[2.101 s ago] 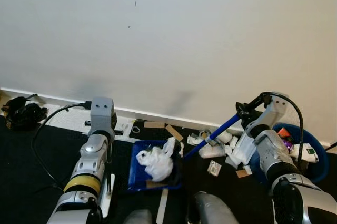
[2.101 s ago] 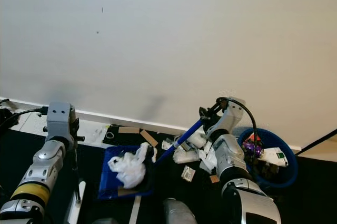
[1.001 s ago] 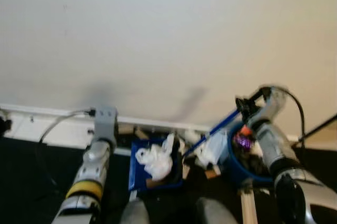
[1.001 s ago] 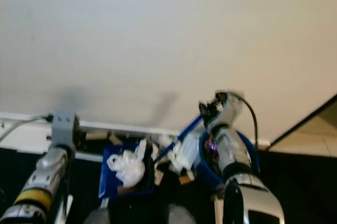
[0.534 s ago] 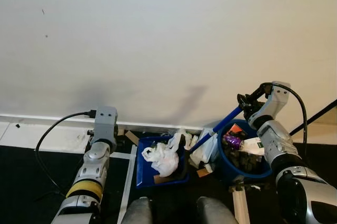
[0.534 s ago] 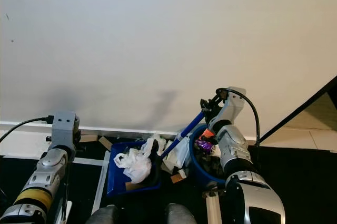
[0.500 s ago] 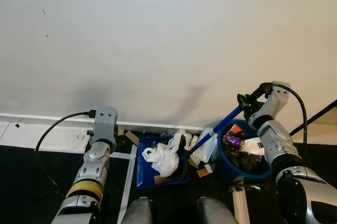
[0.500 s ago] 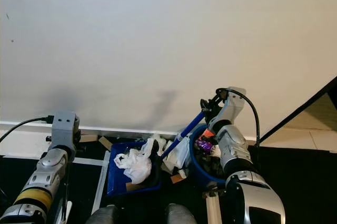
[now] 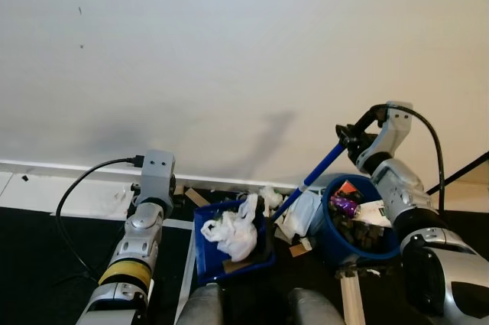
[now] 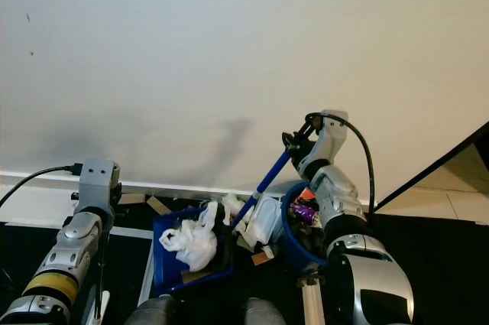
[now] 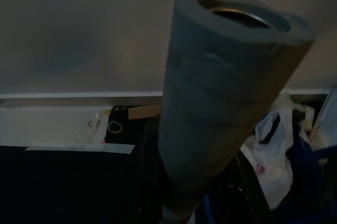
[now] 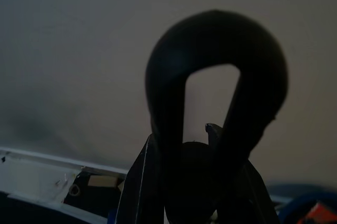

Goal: Sweep floor

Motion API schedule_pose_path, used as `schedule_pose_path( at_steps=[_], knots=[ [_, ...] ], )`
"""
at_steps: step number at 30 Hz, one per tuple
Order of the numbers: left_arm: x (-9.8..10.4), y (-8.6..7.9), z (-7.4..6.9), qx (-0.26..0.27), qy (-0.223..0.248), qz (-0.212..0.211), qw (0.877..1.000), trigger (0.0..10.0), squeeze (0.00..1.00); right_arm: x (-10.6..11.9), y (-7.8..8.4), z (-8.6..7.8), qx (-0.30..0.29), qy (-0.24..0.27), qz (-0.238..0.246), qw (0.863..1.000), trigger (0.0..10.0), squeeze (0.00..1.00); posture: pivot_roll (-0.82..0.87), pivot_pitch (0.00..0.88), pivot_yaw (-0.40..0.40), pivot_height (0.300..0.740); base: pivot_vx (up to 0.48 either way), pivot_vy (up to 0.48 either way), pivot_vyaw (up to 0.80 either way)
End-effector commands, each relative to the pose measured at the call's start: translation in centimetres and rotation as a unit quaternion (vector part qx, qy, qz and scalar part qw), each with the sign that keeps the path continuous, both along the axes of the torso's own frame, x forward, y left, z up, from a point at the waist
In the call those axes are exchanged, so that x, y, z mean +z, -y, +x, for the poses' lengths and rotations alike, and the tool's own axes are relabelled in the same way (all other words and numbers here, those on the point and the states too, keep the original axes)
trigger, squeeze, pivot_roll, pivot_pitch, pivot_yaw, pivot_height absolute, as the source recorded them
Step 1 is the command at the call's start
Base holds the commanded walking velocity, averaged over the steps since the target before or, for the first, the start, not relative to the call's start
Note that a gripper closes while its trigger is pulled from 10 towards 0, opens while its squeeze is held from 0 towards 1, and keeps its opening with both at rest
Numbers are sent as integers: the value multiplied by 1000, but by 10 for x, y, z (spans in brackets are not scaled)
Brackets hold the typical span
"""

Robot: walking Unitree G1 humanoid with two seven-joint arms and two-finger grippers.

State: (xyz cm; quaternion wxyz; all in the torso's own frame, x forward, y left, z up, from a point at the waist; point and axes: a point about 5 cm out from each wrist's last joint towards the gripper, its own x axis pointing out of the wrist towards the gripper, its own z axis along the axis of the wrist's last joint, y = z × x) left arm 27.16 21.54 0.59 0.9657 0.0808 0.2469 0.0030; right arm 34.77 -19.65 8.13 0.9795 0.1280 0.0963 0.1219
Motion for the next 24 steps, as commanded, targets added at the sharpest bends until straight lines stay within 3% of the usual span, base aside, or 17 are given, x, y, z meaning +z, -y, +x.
schedule_pose_path(
  at_steps=[1, 3, 7, 11, 13, 17, 19, 24],
  knots=[
    [-20, 16, -15, -10, -45, -42, 998, 10000, 0, 20, 5, 8, 10, 26, -5, 1000, 10000, 0, 86, 30, -84, 740, 0, -420, 0],
    [-20, 16, -16, -11, -47, -44, 998, 10000, 0, 37, 5, 13, 38, 35, -14, 999, 10000, 0, 86, 30, -84, 740, 0, -206, 0],
    [-21, 16, -16, -10, -47, -45, 998, 10000, 0, 43, 5, 14, 48, 39, -15, 998, 10000, 0, 86, 30, -84, 740, 0, 0, 0],
    [-22, 18, -17, -15, -52, -53, 997, 10000, 0, 81, 7, 17, 100, 47, -2, 994, 10000, 0, 72, 32, -77, 740, 0, 0, 0],
    [-22, 19, -17, -18, -55, -55, 997, 10000, 0, 86, 6, 17, 114, 45, -2, 992, 10000, 0, 71, 30, -78, 740, 0, 0, 0],
    [-22, 23, -16, -26, -56, -57, 996, 10000, 0, 78, -2, 14, 127, 30, -2, 991, 10000, 0, 71, 31, -81, 740, 0, 0, 0],
    [-20, 25, -13, -28, -50, -50, 997, 10000, 0, 56, -13, 10, 117, 12, 6, 993, 10000, 0, 77, 35, -86, 740, 0, 0, 0],
    [-16, 25, -9, -24, -36, -48, 998, 10000, 0, 48, -18, 8, 101, 23, -1, 995, 10000, 0, 76, 43, -90, 740, 0, 0, 0]
  ],
)
